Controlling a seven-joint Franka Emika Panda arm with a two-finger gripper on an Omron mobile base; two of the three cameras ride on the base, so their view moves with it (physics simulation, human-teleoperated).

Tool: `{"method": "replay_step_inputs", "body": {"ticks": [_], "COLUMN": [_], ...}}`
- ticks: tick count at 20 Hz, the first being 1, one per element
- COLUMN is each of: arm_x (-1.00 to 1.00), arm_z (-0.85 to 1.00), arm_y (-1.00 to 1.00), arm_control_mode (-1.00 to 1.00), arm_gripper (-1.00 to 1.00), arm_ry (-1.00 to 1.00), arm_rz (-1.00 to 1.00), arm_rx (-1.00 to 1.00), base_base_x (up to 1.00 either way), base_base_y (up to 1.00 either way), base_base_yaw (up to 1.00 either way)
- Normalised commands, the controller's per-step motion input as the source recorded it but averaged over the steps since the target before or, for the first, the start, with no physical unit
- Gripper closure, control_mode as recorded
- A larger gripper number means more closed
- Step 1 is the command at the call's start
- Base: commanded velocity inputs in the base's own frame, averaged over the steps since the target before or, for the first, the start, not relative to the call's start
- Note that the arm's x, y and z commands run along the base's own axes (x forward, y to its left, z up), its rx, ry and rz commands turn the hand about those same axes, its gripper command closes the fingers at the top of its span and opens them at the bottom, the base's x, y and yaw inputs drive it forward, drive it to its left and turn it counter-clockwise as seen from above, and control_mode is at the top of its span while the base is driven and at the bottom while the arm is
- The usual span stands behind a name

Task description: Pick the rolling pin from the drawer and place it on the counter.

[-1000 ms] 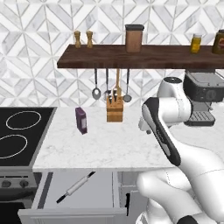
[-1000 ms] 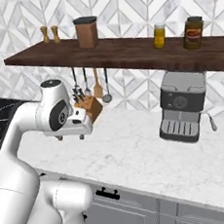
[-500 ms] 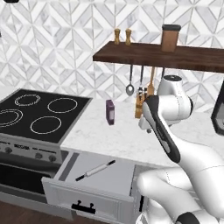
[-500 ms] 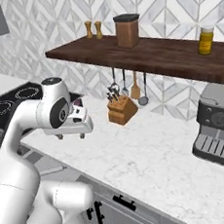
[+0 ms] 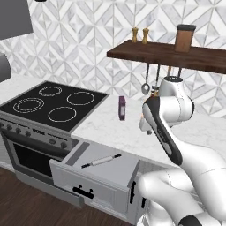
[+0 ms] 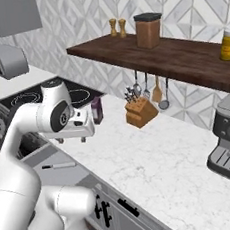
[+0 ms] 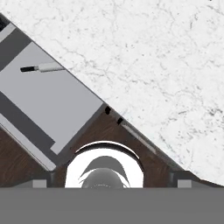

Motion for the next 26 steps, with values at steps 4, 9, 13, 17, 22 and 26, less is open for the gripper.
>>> {"method": "replay_step_inputs", "body": {"ticks": [4,9,13,17,22,26], "arm_x": [0.0,0.0,0.06,0.1,0.36,0.41], "arm_z": [-0.39,-0.51,-0.47,-0.47,-0.41,-0.39], "arm_y": [0.37,0.51,0.7,0.72,0.74,0.65], "arm_control_mode": [-1.0,-1.0,-1.0,-1.0,-1.0,-1.0], "arm_gripper": [-1.0,-1.0,-1.0,-1.0,-1.0,-1.0], "arm_ry": [0.0,0.0,0.0,0.02,0.03,0.0], "arm_rz": [0.05,0.03,0.02,0.0,-0.12,-0.35], "arm_rx": [-0.02,-0.01,0.0,0.0,0.01,0.05], "base_base_x": [0.0,0.0,0.0,0.0,0.0,0.0], "base_base_y": [0.1,0.0,0.0,0.0,0.0,0.0], "base_base_yaw": [0.04,0.0,0.0,0.0,0.0,0.0]}}
